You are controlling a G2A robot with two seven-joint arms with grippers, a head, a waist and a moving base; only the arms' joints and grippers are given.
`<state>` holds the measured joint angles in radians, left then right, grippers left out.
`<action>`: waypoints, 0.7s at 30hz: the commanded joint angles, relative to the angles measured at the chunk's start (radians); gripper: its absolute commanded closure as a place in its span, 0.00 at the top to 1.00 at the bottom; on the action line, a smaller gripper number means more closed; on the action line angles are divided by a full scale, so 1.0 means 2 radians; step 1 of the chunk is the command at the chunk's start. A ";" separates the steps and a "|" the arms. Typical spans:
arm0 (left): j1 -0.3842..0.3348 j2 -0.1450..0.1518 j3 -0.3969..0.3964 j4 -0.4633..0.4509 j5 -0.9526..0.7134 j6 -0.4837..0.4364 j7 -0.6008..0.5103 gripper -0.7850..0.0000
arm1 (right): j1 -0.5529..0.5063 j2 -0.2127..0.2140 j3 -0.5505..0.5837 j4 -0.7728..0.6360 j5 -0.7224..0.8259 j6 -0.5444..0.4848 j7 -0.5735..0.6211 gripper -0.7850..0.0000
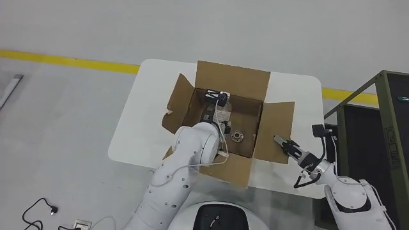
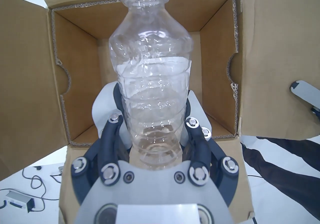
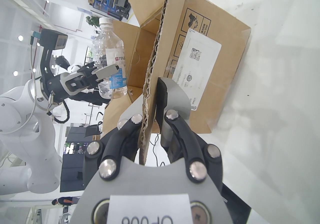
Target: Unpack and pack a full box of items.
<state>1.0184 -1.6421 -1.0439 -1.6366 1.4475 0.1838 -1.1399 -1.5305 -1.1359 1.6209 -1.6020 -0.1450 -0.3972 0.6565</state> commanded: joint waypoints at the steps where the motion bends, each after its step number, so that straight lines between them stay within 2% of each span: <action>1: 0.003 0.001 -0.001 -0.010 -0.002 -0.007 -0.004 0.00 | 0.002 0.002 0.007 0.005 -0.003 -0.003 0.011 0.00; 9: 0.009 0.002 -0.017 -0.036 -0.046 -0.029 -0.023 0.00 | 0.011 0.011 0.031 0.034 -0.015 -0.020 0.036 0.00; 21: 0.009 0.005 -0.013 -0.036 -0.029 -0.030 -0.024 0.00 | 0.021 0.020 0.057 0.059 -0.011 -0.034 0.037 0.00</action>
<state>1.0374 -1.6324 -1.0710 -1.7086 1.3866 0.1242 -1.1880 -1.4906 -1.0981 1.7300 -1.4871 -0.1635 -0.4659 0.7374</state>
